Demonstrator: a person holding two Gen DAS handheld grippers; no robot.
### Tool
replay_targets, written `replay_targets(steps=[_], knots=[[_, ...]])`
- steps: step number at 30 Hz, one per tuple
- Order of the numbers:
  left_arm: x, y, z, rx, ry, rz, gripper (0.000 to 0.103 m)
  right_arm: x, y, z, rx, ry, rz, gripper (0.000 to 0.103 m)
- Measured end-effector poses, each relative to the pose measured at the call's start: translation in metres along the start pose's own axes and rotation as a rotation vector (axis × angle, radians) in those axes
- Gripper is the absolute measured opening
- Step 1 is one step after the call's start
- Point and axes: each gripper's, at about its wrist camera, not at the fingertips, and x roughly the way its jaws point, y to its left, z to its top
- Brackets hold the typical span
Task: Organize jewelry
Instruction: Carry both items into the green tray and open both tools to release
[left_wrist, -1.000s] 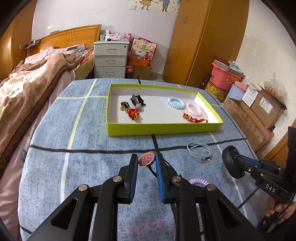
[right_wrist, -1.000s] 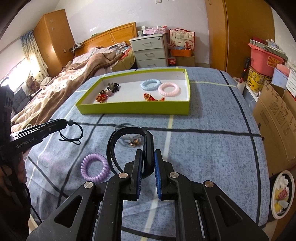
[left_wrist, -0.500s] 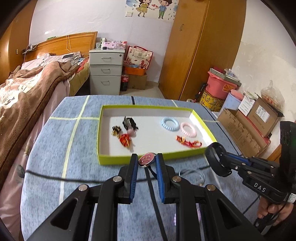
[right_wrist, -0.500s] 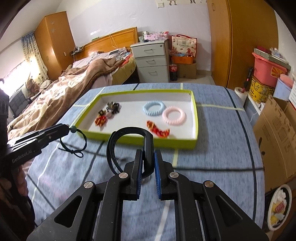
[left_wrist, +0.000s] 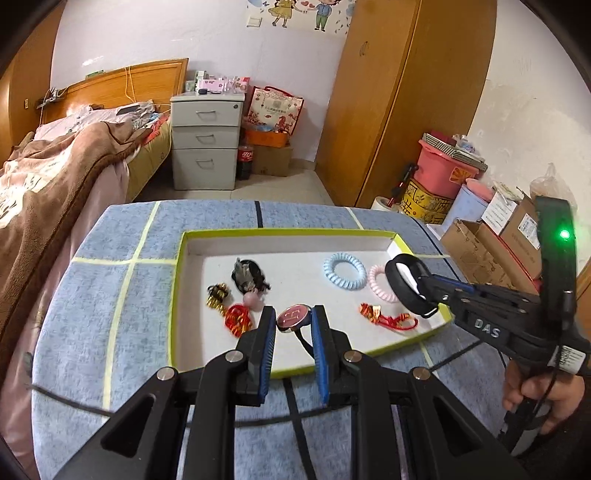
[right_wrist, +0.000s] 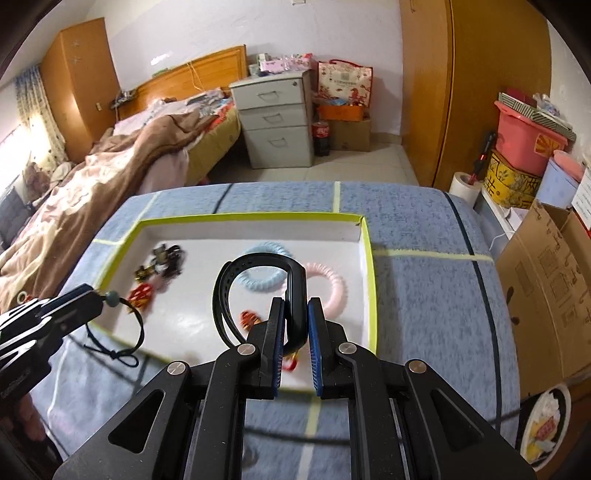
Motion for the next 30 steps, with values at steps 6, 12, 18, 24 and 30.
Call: replay_targets(steps=[6, 12, 18, 24, 30], knots=[[0.025, 0.002, 0.007, 0.009, 0.037, 0.022, 0.02, 0.024, -0.007, 0.012, 0.007, 0.03, -0.029, 0.013], [0.044, 0.005, 0.008, 0.013, 0.08, 0.026, 0.02, 0.041, -0.008, 0.027, -0.01, 0.049, -0.053, 0.013], [0.054, 0.007, 0.004, 0.007, 0.113, 0.029, 0.02, 0.054, -0.015, 0.03, -0.003, 0.073, -0.075, 0.013], [0.06, 0.005, 0.001, 0.009, 0.135, 0.039, 0.02, 0.056, -0.02, 0.032, 0.0, 0.077, -0.081, 0.013], [0.064, 0.006, -0.002, -0.002, 0.152, 0.048, 0.021, 0.056, -0.018, 0.032, -0.01, 0.078, -0.086, 0.013]])
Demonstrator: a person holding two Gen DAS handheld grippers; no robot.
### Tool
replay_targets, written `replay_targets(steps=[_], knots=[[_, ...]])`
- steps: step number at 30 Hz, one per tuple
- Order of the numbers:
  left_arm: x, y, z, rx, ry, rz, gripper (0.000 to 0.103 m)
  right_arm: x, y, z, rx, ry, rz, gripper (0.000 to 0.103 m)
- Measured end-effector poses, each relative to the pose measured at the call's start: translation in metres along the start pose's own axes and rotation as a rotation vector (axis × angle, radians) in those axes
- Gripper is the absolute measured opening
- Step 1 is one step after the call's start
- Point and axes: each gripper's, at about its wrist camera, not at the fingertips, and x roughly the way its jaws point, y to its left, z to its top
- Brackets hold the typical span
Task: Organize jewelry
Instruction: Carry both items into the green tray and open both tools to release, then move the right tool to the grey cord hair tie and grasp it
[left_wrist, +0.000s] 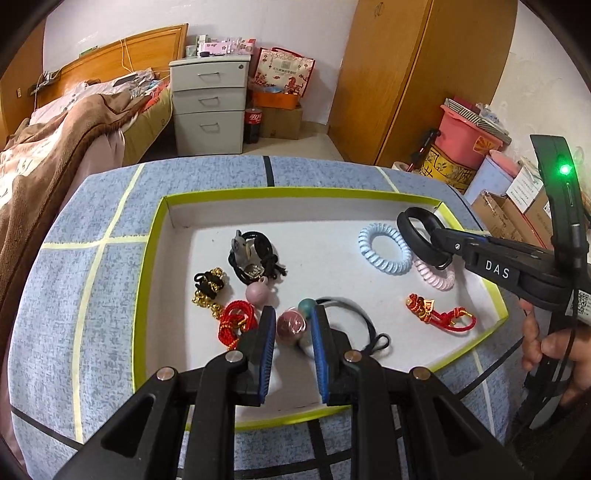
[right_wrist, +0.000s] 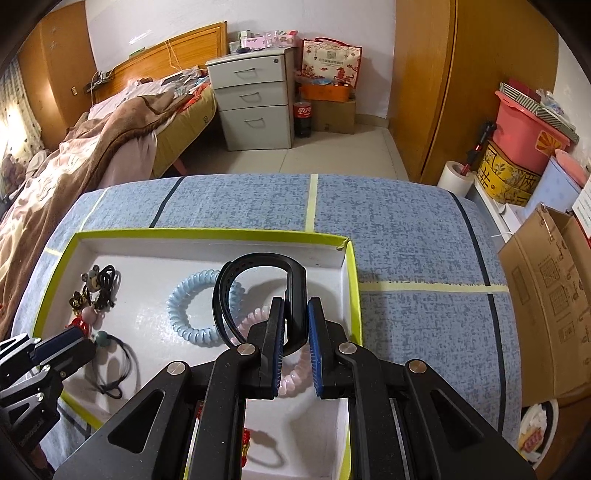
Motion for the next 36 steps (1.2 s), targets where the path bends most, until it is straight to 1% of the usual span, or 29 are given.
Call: replay_targets(steps=[5, 7, 10, 11, 12, 13, 14, 15, 18, 22, 27, 31, 33, 36], knots=[[0.001, 0.0, -0.002, 0.006, 0.007, 0.007, 0.022, -0.001, 0.002, 0.0, -0.008, -0.002, -0.004, 0.013], [0.001, -0.001, -0.003, 0.011, 0.009, 0.008, 0.029, -0.001, 0.003, 0.0, -0.011, -0.003, -0.008, 0.014], [0.001, 0.0, -0.004, 0.004, 0.01, 0.011, 0.031, -0.002, 0.001, 0.001, -0.005, -0.006, -0.009, 0.016], [0.0, 0.0, -0.004, 0.006, 0.007, 0.013, 0.031, -0.003, 0.002, 0.0, -0.002, -0.008, -0.005, 0.019], [-0.002, -0.001, -0.004, 0.008, 0.002, 0.012, 0.034, -0.003, 0.001, 0.0, -0.001, -0.01, -0.004, 0.022], [-0.003, -0.001, -0.004, 0.009, -0.001, 0.01, 0.037, -0.003, 0.001, -0.001, -0.002, -0.012, -0.002, 0.029], [-0.004, -0.001, -0.004, 0.009, -0.002, 0.011, 0.038, -0.004, 0.001, -0.001, -0.003, -0.013, 0.0, 0.035], [-0.004, -0.001, -0.003, 0.008, -0.003, 0.015, 0.038, -0.004, 0.001, -0.001, -0.003, -0.014, -0.001, 0.036], [-0.007, -0.001, -0.004, 0.011, -0.009, 0.022, 0.039, -0.008, 0.0, -0.002, 0.007, -0.027, 0.013, 0.036], [-0.014, -0.002, -0.006, 0.015, -0.022, 0.021, 0.044, -0.014, 0.0, -0.004, 0.01, -0.043, 0.022, 0.036], [-0.025, -0.004, -0.009, 0.02, -0.039, 0.013, 0.046, -0.022, 0.001, -0.009, 0.015, -0.056, 0.032, 0.036], [-0.033, -0.005, -0.013, 0.024, -0.054, 0.029, 0.046, -0.031, 0.003, -0.014, 0.017, -0.068, 0.041, 0.036], [-0.038, -0.005, -0.016, 0.02, -0.06, 0.018, 0.046, -0.036, 0.005, -0.017, 0.016, -0.076, 0.044, 0.036], [-0.046, -0.008, -0.02, 0.036, -0.078, 0.033, 0.046, -0.045, 0.005, -0.022, 0.023, -0.091, 0.059, 0.036]])
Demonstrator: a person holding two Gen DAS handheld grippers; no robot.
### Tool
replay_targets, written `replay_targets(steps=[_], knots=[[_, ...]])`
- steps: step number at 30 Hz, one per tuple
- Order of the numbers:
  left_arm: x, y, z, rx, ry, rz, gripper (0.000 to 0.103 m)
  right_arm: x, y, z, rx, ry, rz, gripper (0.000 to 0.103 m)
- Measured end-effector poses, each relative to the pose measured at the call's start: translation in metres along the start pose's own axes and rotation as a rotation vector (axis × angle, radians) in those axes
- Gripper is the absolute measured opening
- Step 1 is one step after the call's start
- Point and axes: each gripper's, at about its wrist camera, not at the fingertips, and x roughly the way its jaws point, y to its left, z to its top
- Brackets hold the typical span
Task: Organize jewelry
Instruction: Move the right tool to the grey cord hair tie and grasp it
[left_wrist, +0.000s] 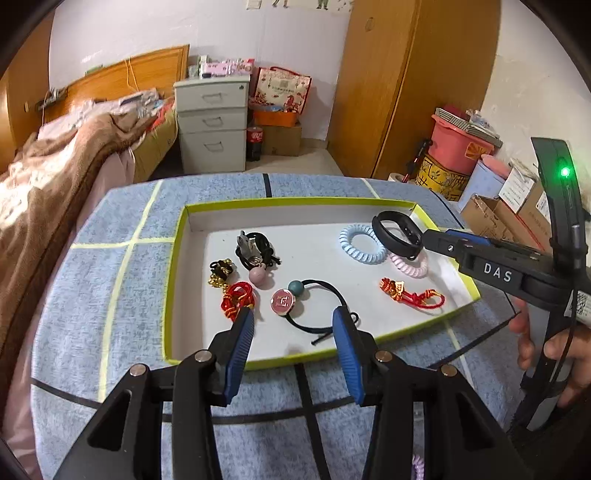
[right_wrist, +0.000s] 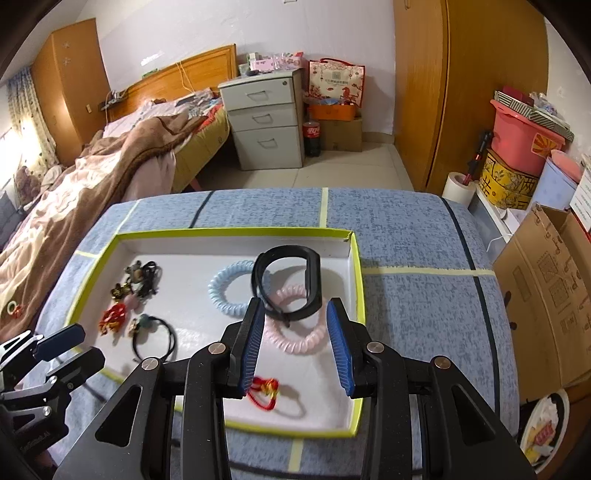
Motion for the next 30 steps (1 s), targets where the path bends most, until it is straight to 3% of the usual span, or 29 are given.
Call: replay_targets(steps=[12, 17, 30], knots=[[-0.03, 0.003, -0.029, -0.025, -0.011, -0.038, 0.047, -0.041, 0.004, -0.035, -0.013, -0.032, 0.047, 0.036], [-0.04, 0.006, -0.044, -0.038, -0.01, -0.063, 0.048, -0.046, 0.012, -0.058, -0.049, -0.005, 0.066, 0.036], [-0.056, 0.011, -0.073, -0.058, -0.004, -0.055, 0.049, -0.045, 0.023, -0.101, 0.004, 0.071, 0.176, 0.036]])
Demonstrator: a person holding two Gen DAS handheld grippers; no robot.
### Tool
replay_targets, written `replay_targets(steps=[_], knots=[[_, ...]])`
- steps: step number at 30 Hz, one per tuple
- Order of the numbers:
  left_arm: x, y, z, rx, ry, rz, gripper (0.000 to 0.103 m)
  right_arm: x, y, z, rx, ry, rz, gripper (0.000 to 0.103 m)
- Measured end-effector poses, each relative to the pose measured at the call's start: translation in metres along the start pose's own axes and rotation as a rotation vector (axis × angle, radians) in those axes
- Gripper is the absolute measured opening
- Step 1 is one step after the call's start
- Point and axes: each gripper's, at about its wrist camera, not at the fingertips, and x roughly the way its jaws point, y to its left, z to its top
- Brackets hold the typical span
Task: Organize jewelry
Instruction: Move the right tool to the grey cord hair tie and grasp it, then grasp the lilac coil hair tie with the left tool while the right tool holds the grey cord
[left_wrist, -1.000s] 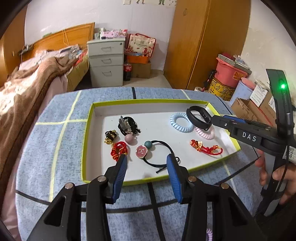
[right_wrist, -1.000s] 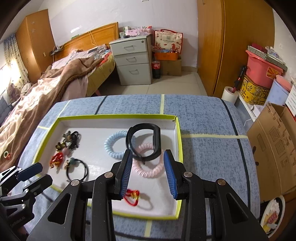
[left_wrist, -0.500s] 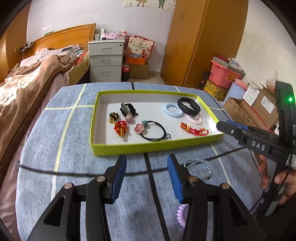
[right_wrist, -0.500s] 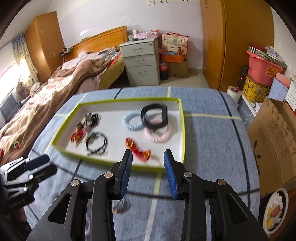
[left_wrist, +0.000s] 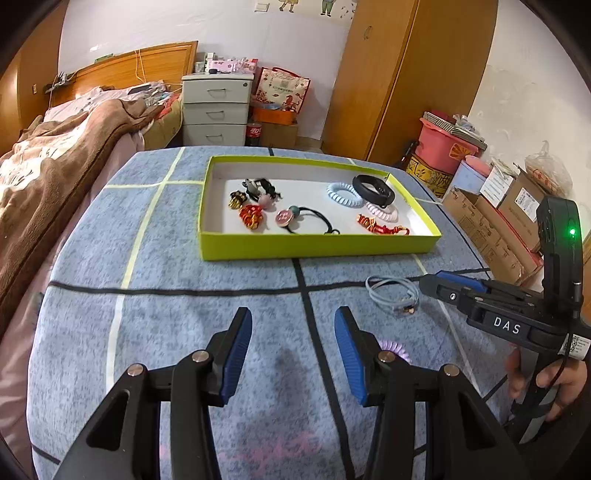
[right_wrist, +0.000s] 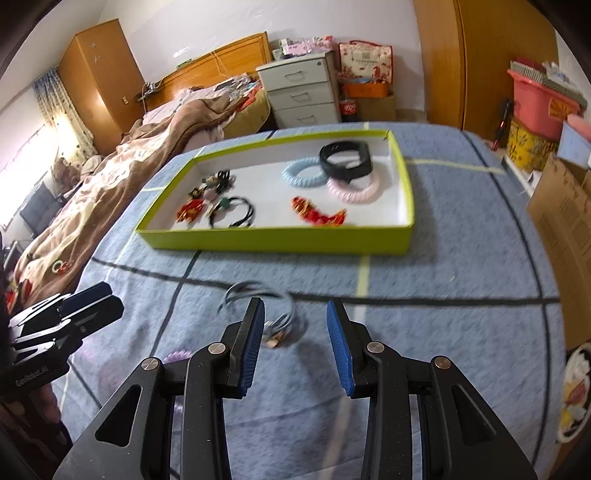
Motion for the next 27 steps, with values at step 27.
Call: replay_targets(steps=[27], knots=[[-0.001, 0.005, -0.019, -0.016, 0.031, -0.021, 0.049, 0.015, 0.028, -0.02, -0.048, 0.008, -0.107, 0.017]])
